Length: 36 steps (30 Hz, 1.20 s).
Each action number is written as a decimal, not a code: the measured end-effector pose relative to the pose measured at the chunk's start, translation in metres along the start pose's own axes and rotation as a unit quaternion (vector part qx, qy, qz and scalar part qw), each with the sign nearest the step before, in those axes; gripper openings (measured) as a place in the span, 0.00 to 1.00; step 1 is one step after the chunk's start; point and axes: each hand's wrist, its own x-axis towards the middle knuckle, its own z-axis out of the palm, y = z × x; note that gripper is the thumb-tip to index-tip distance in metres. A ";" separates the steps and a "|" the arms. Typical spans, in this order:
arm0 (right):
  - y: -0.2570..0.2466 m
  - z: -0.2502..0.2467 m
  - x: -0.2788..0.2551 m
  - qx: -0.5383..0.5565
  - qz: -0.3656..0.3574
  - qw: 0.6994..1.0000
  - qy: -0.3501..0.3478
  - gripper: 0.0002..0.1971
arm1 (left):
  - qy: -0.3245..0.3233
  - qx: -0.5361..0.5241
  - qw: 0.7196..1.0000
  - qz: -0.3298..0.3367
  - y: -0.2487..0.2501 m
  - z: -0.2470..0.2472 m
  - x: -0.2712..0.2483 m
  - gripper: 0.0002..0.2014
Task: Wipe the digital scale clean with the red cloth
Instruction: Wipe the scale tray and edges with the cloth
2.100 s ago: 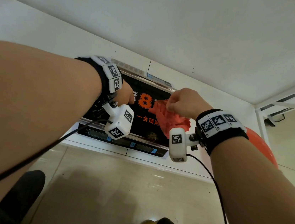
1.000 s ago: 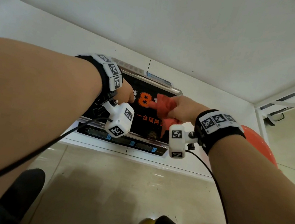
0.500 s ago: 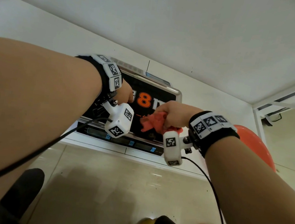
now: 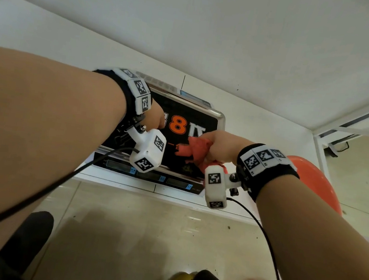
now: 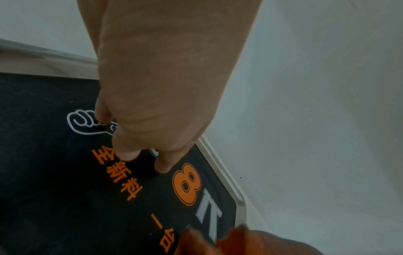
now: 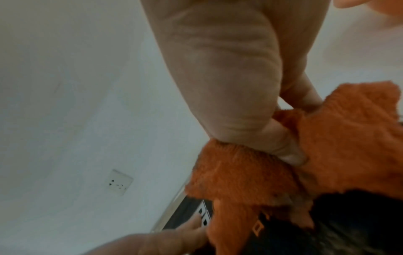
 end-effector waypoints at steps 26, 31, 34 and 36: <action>-0.023 0.032 -0.012 -0.207 -0.048 0.977 -0.033 0.31 | 0.005 0.024 1.000 0.015 0.001 0.001 0.004 0.24; -0.022 0.031 -0.014 -0.195 -0.055 0.979 -0.032 0.26 | 0.013 0.012 1.000 0.016 0.001 0.002 0.004 0.24; -0.021 0.032 -0.011 -0.189 -0.060 0.980 -0.022 0.21 | 0.012 0.023 0.999 0.018 0.002 0.004 0.006 0.23; -0.020 0.034 -0.009 -0.190 -0.058 0.980 -0.018 0.18 | 0.011 0.024 1.000 0.013 0.002 0.004 0.006 0.23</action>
